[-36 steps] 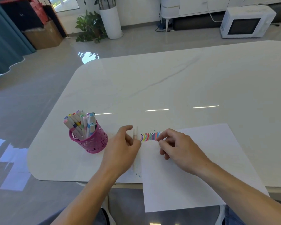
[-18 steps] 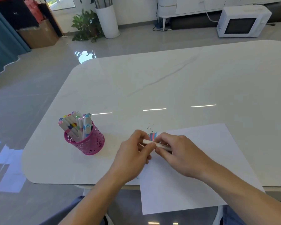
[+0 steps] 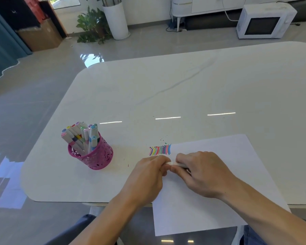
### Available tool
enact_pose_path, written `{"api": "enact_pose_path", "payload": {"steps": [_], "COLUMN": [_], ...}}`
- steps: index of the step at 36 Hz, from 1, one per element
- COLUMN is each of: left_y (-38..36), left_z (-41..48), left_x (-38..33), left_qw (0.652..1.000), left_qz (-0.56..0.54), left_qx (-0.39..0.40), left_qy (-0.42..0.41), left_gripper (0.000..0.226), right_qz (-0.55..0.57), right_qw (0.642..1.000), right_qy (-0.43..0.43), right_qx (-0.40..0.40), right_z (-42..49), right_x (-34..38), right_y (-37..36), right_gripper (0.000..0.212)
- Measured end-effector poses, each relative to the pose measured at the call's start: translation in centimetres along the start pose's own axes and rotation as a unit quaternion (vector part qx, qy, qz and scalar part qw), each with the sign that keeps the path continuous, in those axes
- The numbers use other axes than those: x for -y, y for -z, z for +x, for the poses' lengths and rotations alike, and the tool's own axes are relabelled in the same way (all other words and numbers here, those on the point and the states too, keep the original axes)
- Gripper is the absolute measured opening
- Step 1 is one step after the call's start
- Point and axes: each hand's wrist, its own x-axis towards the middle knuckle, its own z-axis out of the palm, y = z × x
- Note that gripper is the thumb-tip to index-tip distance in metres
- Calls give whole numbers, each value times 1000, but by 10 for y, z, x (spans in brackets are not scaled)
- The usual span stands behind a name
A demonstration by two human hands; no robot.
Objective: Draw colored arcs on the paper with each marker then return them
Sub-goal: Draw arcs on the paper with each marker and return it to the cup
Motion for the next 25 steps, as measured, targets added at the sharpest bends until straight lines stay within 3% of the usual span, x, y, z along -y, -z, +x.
{"api": "enact_pose_path", "payload": {"steps": [4, 8, 13, 16, 20, 25], "left_y": [8, 10, -1, -5, -9, -9], "left_z": [3, 4, 1, 1, 2, 2], "left_x": [10, 11, 11, 14, 17, 18], "left_qw": [998, 998, 998, 996, 994, 993], "left_qz": [3, 0, 27, 45, 70, 78], "left_qx": [-43, -55, -55, -57, -51, -47], "left_qy": [52, 42, -17, -46, -64, -71], "left_gripper": [24, 16, 9, 9, 10, 12], "right_qz": [24, 158, 258, 302, 394, 541], "right_qw": [997, 980, 959, 947, 908, 825], "right_qy": [-79, -117, -109, -89, -94, -134], "right_qx": [-13, -32, -45, -66, -105, -95], "right_z": [1, 2, 6, 9, 12, 16], "right_x": [-14, -22, -18, -17, -15, -13], "right_y": [8, 15, 7, 4, 5, 7], "right_gripper": [49, 43, 10, 28, 26, 34]}}
